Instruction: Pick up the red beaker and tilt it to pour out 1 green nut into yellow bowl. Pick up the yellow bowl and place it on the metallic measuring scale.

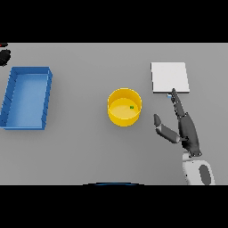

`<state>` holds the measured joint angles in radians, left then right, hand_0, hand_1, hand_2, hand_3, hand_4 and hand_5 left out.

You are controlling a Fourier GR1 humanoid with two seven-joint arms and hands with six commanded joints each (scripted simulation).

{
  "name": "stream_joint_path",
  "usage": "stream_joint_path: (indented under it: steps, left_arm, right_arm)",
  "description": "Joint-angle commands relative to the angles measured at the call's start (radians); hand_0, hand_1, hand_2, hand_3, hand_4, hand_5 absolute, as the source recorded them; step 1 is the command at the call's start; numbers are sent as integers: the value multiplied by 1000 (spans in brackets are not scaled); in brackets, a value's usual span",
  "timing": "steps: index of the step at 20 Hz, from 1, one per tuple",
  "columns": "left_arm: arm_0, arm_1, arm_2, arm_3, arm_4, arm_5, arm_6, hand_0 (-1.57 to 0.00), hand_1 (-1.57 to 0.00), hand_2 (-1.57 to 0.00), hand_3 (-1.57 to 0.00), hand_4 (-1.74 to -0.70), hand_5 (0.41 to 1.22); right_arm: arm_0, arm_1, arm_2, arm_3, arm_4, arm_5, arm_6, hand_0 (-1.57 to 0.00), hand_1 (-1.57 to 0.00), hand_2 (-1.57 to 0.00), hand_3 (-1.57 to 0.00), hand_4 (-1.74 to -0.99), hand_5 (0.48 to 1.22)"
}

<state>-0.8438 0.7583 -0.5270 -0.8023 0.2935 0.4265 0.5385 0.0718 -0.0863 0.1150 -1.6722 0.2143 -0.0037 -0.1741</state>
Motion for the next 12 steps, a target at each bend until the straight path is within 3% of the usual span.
stream_joint_path:
  steps: [1,5,9,10,12]
  left_arm:
    - [45,11,-4,-54,14,25,5,-1571,-1571,-1571,-1389,-1741,1221]
    - [166,35,-35,-199,55,109,56,-1571,-1571,-1571,-1383,-1741,1221]
    - [208,67,-87,-262,149,98,71,-1571,-1571,-1571,-1366,-1735,955]
    - [212,87,-111,-285,170,79,71,-1571,-1571,-1571,-1407,-1661,888]
    - [232,130,-141,-361,181,24,35,-1571,-1545,-1489,-1238,-1311,774]
  right_arm:
    - [-13,3,-2,8,4,-6,17,1,1,1,1,-1202,699]
    - [-10,7,-6,16,-2,-8,1,1,1,1,1,-1186,687]
    - [-16,6,-1,14,-5,0,12,1,1,1,1,-1168,679]
    - [-15,13,5,10,0,-4,12,1,1,1,1,-1165,678]
    - [-15,9,3,20,7,-9,11,1,1,1,1,-1163,671]
